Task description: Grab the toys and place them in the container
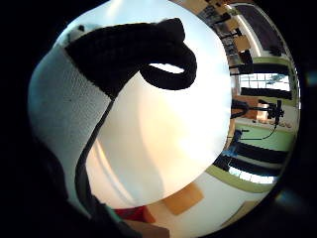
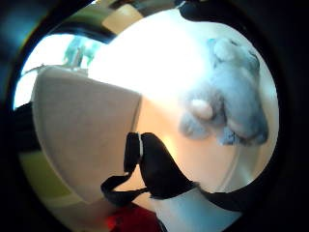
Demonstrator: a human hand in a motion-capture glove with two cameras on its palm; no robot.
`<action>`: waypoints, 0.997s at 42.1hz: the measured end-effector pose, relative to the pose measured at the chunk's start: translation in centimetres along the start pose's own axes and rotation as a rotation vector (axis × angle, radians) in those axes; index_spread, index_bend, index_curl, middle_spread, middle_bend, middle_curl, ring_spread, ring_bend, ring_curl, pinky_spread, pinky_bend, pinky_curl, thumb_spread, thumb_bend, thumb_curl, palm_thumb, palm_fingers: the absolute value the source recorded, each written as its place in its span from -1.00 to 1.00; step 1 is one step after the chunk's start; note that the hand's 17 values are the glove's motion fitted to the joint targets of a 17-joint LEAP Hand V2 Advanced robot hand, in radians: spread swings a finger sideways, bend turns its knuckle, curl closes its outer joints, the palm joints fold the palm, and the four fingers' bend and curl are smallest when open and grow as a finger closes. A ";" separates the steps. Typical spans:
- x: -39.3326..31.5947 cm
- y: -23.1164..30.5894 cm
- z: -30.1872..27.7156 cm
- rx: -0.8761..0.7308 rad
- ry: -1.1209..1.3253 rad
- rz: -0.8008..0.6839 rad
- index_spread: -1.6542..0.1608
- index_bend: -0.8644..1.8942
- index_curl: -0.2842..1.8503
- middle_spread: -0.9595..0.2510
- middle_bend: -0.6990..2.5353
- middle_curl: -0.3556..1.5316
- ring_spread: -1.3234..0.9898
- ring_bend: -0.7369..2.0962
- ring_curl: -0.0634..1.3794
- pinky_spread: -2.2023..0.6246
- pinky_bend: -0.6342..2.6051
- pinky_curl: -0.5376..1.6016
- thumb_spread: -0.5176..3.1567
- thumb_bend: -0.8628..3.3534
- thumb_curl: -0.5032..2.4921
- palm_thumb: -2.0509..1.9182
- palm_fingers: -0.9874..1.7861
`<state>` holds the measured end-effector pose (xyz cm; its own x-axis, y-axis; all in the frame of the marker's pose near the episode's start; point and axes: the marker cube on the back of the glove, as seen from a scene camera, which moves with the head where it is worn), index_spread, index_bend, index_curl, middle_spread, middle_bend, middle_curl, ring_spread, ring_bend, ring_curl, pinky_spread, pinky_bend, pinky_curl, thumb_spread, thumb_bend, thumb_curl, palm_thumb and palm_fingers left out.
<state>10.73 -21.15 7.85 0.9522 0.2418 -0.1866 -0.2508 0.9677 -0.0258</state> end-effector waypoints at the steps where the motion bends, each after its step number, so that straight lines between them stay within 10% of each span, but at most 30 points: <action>1: 0.0 -0.2 0.1 -0.002 -0.007 0.010 0.41 -0.23 -0.36 0.50 -0.50 -0.44 0.16 -0.34 -0.53 0.65 0.07 -0.19 -0.15 -0.62 -0.50 0.00 -0.38; 28: 0.7 -3.3 3.4 -0.129 0.212 0.067 0.36 -0.22 -0.35 0.50 -0.51 -0.47 0.17 -0.31 -0.51 0.61 0.19 -0.15 -0.12 -0.60 -0.48 0.05 -0.30; 42: 0.3 -3.7 2.9 -0.136 0.190 0.047 0.30 -0.18 -0.35 0.33 -0.45 -0.45 0.06 -0.03 -0.40 0.41 0.11 -0.20 -0.04 -0.55 -0.42 0.16 0.06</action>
<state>12.49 -24.49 10.71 0.8925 0.2558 -0.3715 -0.3270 0.9343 -0.1423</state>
